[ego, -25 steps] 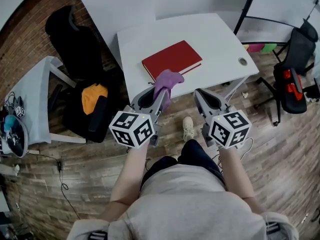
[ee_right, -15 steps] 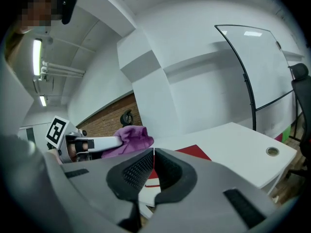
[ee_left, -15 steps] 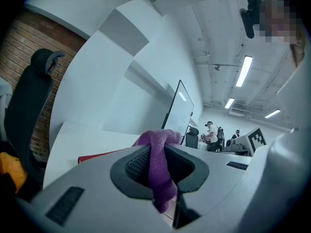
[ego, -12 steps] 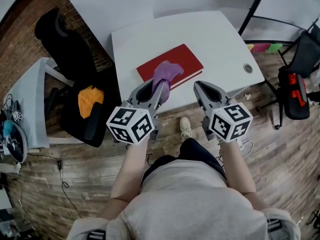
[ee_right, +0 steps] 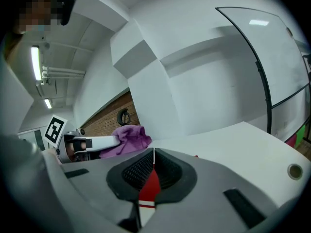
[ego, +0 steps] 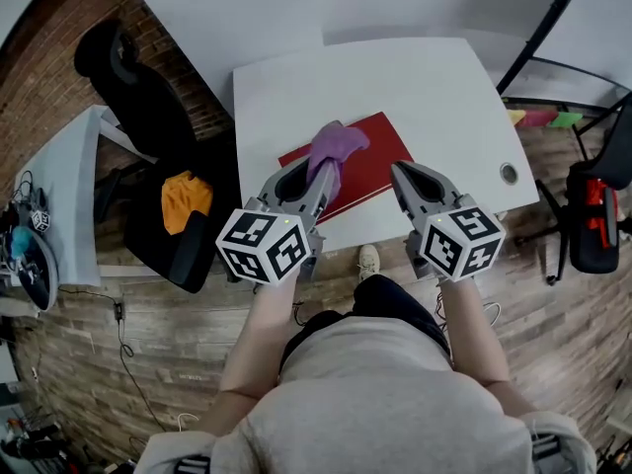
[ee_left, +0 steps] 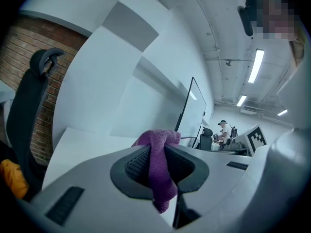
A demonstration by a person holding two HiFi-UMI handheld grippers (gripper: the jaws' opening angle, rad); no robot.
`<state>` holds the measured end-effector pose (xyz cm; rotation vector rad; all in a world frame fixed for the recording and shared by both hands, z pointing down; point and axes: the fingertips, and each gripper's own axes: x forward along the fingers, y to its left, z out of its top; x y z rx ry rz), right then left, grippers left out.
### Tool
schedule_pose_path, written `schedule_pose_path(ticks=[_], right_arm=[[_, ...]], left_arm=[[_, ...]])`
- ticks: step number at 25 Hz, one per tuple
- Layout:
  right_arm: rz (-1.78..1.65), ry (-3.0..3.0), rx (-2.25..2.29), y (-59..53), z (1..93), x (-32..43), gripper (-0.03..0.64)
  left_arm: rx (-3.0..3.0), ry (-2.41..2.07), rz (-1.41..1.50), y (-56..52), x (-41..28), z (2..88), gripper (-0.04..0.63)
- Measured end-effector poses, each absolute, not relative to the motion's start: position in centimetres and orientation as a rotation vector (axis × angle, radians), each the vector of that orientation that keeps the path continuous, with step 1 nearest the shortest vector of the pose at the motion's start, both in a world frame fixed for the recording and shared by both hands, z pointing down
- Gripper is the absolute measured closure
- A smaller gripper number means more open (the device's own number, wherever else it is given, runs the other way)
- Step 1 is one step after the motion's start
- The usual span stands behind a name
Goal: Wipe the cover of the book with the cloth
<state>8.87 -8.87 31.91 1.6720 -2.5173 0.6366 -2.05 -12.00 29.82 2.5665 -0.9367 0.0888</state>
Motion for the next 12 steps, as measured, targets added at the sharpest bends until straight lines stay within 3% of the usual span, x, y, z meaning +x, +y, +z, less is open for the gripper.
schedule_pose_path(ticks=[12], right_arm=[[0.667, -2.540, 1.605, -14.9, 32.6, 11.8, 0.594]], left_arm=[[2.547, -0.979, 0.110, -18.0, 1.2, 30.1, 0.515]])
